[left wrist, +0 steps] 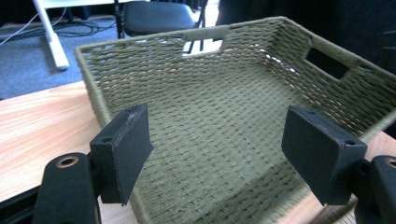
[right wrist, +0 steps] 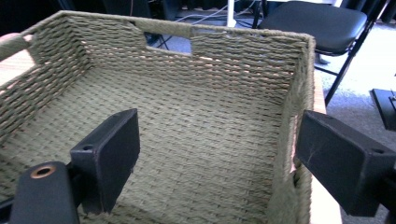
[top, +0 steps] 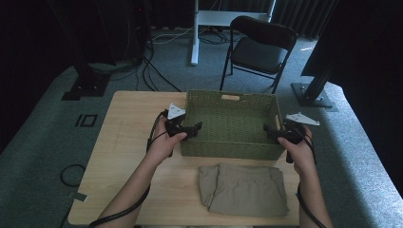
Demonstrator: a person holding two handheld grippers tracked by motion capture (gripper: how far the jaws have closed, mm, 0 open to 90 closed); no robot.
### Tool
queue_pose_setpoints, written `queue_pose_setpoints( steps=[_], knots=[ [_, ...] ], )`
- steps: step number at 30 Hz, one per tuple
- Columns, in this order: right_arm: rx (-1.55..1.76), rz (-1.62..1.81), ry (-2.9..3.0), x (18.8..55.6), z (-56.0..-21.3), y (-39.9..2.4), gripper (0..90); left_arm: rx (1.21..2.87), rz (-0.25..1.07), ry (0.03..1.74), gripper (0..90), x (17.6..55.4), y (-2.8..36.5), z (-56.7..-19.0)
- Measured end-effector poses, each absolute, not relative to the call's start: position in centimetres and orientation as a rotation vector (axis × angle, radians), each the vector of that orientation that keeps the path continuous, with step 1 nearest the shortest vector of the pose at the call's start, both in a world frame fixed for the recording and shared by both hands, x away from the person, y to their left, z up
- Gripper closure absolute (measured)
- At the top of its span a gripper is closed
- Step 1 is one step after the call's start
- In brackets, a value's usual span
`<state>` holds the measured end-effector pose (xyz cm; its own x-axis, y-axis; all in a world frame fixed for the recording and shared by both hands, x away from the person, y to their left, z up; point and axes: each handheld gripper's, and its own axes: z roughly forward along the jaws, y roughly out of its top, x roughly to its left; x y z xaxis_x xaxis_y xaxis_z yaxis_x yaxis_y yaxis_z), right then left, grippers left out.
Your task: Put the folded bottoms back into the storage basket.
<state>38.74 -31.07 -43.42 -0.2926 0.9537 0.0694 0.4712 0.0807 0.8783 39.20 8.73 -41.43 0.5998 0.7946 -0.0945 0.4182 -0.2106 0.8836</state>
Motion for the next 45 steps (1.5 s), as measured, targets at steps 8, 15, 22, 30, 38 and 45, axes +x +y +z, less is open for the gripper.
queue_pose_setpoints(
  steps=[8, 15, 22, 30, 38, 45],
  knots=[
    [1.363, 1.163, 1.842, 36.9, -43.3, -30.3, 13.4, 1.879, 0.444, 0.932, 24.9, 37.5, 7.8, -41.6],
    [1.335, 1.189, 1.856, 35.2, -43.4, -30.0, 13.4, 1.905, 0.428, 0.876, 24.9, 35.8, 6.8, -42.3],
    [1.334, 1.227, 1.862, 33.3, -43.9, -29.4, 13.4, 1.92, 0.385, 0.836, 25.0, 34.0, 5.5, -43.6],
    [1.353, 1.265, 1.844, 31.0, -45.1, -29.2, 13.2, 1.953, 0.347, 0.799, 25.0, 32.0, 4.3, -45.0],
    [1.333, 1.203, 1.888, 29.1, -46.7, -28.8, 13.1, 1.962, 0.291, 0.781, 25.0, 30.2, 2.9, -45.8],
    [1.351, 1.189, 1.928, 27.8, -48.6, -28.6, 12.4, 1.991, 0.251, 0.789, 24.9, 29.3, 2.1, -47.5]
  ],
)
